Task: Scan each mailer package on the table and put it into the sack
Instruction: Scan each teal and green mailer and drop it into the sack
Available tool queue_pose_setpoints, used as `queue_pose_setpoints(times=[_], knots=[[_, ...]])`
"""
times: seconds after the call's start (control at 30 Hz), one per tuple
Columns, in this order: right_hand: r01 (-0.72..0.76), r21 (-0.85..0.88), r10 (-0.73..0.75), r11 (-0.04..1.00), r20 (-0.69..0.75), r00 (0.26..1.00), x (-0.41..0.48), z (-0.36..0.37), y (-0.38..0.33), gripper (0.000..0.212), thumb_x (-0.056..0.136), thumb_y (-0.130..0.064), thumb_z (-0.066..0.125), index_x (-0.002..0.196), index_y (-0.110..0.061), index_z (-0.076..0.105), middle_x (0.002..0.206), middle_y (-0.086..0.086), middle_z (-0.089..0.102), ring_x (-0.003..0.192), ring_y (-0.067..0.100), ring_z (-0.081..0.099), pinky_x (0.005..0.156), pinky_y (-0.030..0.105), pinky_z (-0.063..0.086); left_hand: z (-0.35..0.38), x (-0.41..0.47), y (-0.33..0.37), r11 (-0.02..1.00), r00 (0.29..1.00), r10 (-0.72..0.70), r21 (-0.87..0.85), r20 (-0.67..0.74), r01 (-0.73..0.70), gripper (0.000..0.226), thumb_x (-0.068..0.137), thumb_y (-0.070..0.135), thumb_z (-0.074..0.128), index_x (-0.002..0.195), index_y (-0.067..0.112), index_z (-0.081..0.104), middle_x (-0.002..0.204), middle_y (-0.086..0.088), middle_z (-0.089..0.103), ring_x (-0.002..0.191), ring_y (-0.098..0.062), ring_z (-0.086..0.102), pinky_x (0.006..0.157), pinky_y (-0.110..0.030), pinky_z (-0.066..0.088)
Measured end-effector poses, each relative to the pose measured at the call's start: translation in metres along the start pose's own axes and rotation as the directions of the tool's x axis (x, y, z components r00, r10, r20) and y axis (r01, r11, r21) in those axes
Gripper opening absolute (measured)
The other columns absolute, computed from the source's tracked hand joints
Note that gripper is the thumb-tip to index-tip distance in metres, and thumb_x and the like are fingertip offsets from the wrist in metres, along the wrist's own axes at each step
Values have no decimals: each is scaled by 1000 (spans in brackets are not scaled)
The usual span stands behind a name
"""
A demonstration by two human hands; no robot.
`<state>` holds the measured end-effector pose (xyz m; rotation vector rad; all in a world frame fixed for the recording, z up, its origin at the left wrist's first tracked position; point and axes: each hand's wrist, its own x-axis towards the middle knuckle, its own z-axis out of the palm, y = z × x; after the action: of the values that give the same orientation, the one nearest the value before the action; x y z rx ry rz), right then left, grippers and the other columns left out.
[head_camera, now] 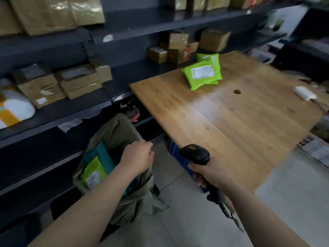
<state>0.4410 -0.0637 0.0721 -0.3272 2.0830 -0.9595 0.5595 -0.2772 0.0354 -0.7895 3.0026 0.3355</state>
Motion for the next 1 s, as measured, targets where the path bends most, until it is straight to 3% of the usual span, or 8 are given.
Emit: queue_pose_setpoints(times=[0.2, 0.47, 0.63, 0.87, 1.0], knots=[[29, -9, -30, 1000, -128, 991, -26, -117, 48, 15, 88, -24, 70, 97, -14, 65, 72, 6, 71, 51, 15, 64, 52, 27, 53, -8, 32, 138, 973, 976, 212, 101, -42, -207, 29, 98, 33, 41, 108, 17, 62, 105, 1, 61, 98, -22, 58, 77, -34, 48], [78, -84, -93, 993, -190, 977, -14, -256, 79, 13, 87, -26, 69, 90, -15, 65, 70, 3, 71, 49, 12, 64, 51, 26, 50, 4, 70, 272, 978, 978, 185, 117, -94, -174, 34, 98, 38, 42, 121, 20, 61, 121, 0, 62, 105, -20, 58, 85, -36, 50], [122, -109, -142, 987, -195, 971, 20, -311, 67, 14, 86, -27, 70, 95, -16, 65, 71, 3, 72, 51, 13, 66, 49, 25, 49, 1, 104, 307, 974, 981, 159, 179, -108, -138, 33, 96, 37, 45, 121, 21, 60, 114, -2, 65, 104, -24, 60, 84, -35, 50], [202, -128, -224, 971, -189, 956, 110, -374, 8, 13, 86, -27, 68, 91, -14, 66, 75, 5, 73, 54, 15, 67, 51, 27, 50, 7, 205, 313, 983, 991, 69, 176, -111, -49, 25, 91, 36, 44, 102, 21, 61, 109, -3, 66, 104, -28, 61, 78, -35, 48], [235, -109, -251, 966, -171, 953, 174, -400, -34, 11, 86, -26, 67, 88, -16, 64, 78, 7, 73, 55, 17, 67, 53, 29, 50, 2, 271, 304, 989, 993, -15, 147, -118, 32, 28, 92, 39, 48, 109, 21, 62, 112, -3, 65, 107, -27, 61, 80, -35, 48]])
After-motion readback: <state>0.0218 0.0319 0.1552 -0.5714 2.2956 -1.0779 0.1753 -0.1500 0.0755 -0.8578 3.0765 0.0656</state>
